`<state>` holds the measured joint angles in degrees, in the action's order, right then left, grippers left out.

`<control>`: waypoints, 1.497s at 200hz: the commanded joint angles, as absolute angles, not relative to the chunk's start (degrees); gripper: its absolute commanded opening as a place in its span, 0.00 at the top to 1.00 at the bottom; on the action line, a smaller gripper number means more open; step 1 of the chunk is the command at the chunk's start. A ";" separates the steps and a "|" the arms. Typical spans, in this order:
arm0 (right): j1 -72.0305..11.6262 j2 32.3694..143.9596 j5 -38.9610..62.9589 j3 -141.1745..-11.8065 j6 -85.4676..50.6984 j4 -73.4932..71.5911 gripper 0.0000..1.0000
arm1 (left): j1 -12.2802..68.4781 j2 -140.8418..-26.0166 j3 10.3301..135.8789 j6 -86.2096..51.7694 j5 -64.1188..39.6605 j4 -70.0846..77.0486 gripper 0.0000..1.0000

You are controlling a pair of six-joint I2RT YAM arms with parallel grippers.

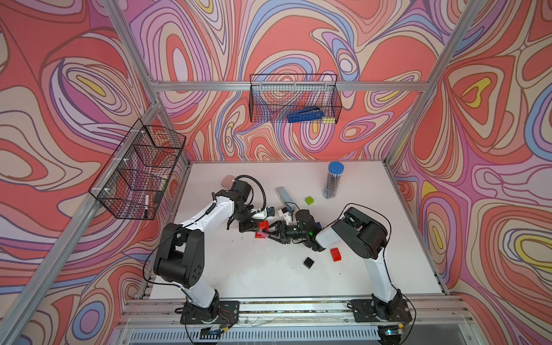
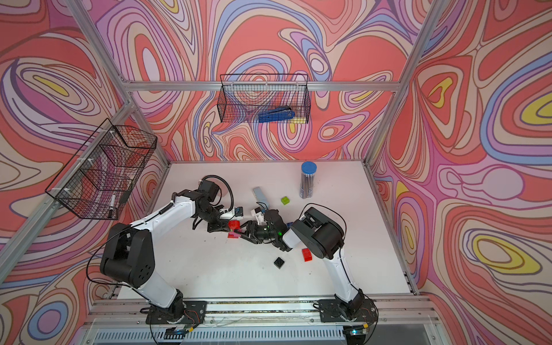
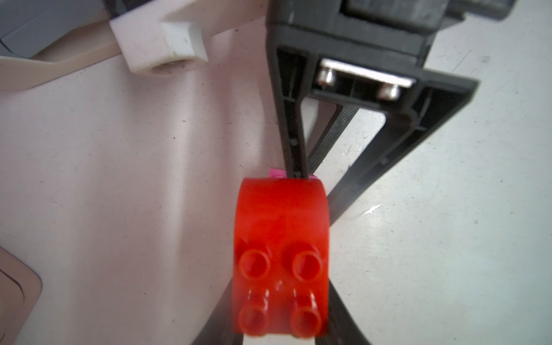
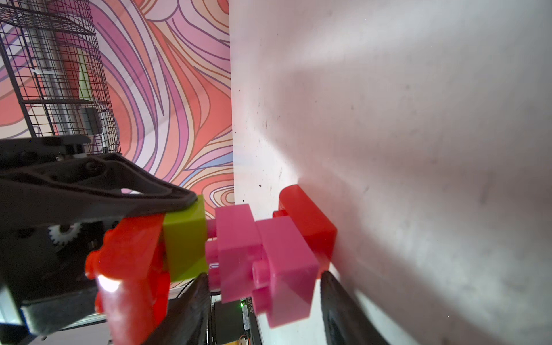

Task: Assemble the letter s with lego
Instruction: Assemble the lego brick with the lego brick.

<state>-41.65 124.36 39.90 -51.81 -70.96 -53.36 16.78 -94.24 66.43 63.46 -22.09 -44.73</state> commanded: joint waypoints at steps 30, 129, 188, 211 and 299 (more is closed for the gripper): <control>-41.31 126.99 38.68 -51.07 -70.05 -47.39 0.41 | 16.43 -94.75 67.19 67.07 -22.45 -47.41 0.78; -41.13 126.91 38.32 -50.30 -70.05 -47.63 0.42 | 16.33 -96.11 67.17 68.98 -21.80 -49.45 0.79; -41.04 127.68 38.23 -50.28 -70.58 -48.16 0.43 | 16.18 -97.13 65.73 68.85 -20.94 -47.63 0.79; -41.03 127.75 38.20 -49.85 -70.93 -48.64 0.43 | 15.82 -95.84 64.02 69.00 -21.32 -45.36 0.79; -40.61 128.23 37.99 -49.06 -71.55 -49.22 0.43 | 14.93 -95.36 64.44 69.56 -21.64 -48.03 0.80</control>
